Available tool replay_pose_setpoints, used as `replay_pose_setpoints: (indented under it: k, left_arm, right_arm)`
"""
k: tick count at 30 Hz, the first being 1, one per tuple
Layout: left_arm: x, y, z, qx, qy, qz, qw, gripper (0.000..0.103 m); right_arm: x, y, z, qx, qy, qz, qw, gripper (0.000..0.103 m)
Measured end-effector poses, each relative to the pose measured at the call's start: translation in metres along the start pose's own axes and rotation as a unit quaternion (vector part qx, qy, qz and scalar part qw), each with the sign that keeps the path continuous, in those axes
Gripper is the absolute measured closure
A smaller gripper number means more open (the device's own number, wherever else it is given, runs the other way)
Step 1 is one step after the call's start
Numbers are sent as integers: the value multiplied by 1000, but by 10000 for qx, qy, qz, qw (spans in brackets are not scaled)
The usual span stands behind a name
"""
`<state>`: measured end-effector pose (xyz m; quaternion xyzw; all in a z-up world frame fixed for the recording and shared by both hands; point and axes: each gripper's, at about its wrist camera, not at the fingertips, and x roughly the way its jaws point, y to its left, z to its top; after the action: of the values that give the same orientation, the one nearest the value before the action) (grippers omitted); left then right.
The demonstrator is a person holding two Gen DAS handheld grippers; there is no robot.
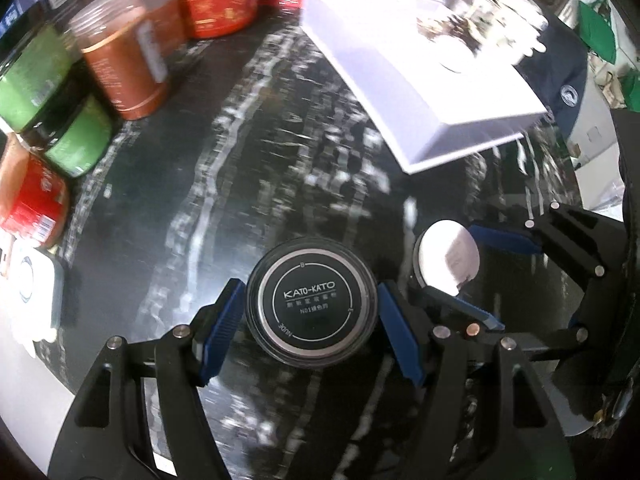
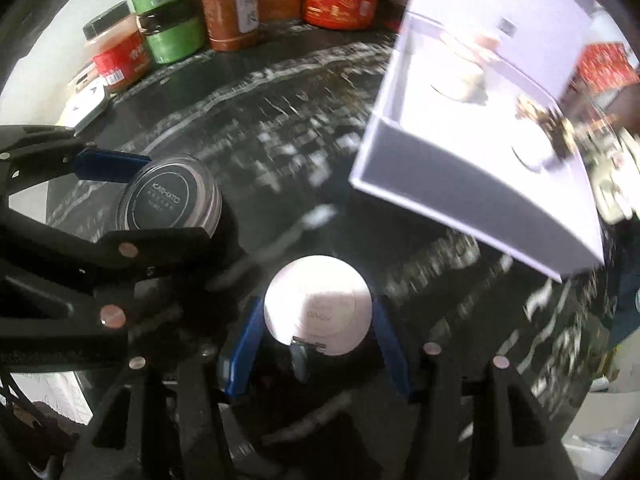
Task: Organize objects
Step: 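Lift and carry the tin jar and white compact toward the lavender box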
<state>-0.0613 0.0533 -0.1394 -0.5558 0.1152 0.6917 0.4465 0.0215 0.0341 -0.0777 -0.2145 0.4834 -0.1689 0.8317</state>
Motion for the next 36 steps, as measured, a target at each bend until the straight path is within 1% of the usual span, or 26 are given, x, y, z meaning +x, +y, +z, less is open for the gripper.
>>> replay_pose_setpoints:
  k: [4,6,9,10,11,12,14,17,18,19,22,25,27,31,32,36]
  left_arm:
    - [1,-25,-8,91,23,-53,9999,36]
    - [-1,-33,-14,108,30,-63,9999,36]
    - [-1,-43,-18,161,30,7,9999,36]
    - [-1,-45,-19,155,36,15,9999,36]
    - [-1,-45,-19,125,45,10,9999,36]
    - [-1,-45,-19,67,56,10,10000,36]
    - [1,-42,-19,-87,161,-22,9998,35]
    - [5,-40,-22,-266,250,-88,9993,33]
    - [5,-39,-24,-279,231,-89,9993,33]
    - [5,-39,-25,-273,221,-69,9994,32]
    - [7,-40,-28,-243,210,-48,9995,31]
    - [8,-39,-30,-283,188,-188,9992,31]
    - [9,-38,-31,-319,166,-173,9992,31]
    - [10,-42,-33,-183,28,-52,9998,26]
    - [10,-43,-33,-124,23,-20,9999,25]
    - [11,-48,-32,-9,31,40,10000,25]
  right_arm:
    - [-2,-19,-18,219,41,20,9997,46]
    - [-7,-25,-26,379,-32,201,9991,46]
    - [-13,-33,-33,724,-135,653,9951,45]
    - [-12,-36,-32,801,-171,761,9937,43]
    - [-11,-37,-32,854,-204,814,9928,36]
    - [-10,-37,-34,883,-218,808,9926,33]
    - [-14,-37,-44,930,-216,839,9919,31]
    - [-12,-31,-45,872,-285,725,9931,30]
    - [-13,-30,-46,866,-318,673,9935,30]
    - [-7,-29,-38,868,-336,641,9936,30]
    - [-1,-26,-35,866,-396,536,9940,30]
    - [-2,-26,-36,830,-421,421,9948,30]
    - [-3,-25,-38,772,-396,337,9957,30]
    - [-4,-22,-41,606,-433,234,9969,30]
    - [-4,-23,-42,645,-406,228,9968,30]
    - [-5,-24,-44,625,-422,240,9969,33]
